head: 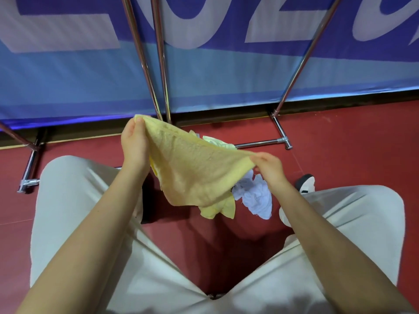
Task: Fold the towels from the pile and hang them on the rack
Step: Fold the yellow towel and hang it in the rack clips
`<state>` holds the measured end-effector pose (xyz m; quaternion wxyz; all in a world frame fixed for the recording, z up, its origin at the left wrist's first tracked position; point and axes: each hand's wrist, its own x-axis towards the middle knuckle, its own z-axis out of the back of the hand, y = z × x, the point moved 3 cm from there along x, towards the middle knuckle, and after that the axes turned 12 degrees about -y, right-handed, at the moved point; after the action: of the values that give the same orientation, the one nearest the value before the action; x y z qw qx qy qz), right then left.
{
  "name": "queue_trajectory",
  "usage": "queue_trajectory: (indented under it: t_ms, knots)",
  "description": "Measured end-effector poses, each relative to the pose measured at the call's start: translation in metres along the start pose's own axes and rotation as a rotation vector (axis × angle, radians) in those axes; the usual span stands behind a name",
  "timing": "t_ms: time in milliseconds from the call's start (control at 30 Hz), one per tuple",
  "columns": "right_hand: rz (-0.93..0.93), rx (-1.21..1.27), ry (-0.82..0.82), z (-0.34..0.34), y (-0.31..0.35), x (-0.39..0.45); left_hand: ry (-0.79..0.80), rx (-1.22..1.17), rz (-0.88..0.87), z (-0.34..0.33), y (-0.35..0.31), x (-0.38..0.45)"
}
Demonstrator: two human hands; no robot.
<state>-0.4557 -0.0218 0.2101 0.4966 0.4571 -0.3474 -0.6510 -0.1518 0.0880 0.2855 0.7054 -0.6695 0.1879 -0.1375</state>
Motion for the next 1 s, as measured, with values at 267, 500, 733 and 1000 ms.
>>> queue_trajectory:
  t_ms: [267, 500, 733, 1000]
  knots:
    - [0.091, 0.396, -0.061, 0.016, 0.041, -0.001, -0.195, 0.311, 0.071, 0.006, 0.034, 0.018]
    - [0.070, 0.368, -0.119, 0.015, 0.038, -0.003, -0.186, 0.285, 0.018, 0.000, 0.037, 0.008]
    - [0.030, 0.417, -0.190, 0.021, 0.032, -0.002, -0.094, 0.223, -0.028, -0.013, 0.030, 0.000]
    - [0.016, 0.343, -0.318, 0.024, 0.023, -0.001, -0.022, 0.254, -0.076, -0.014, 0.026, -0.005]
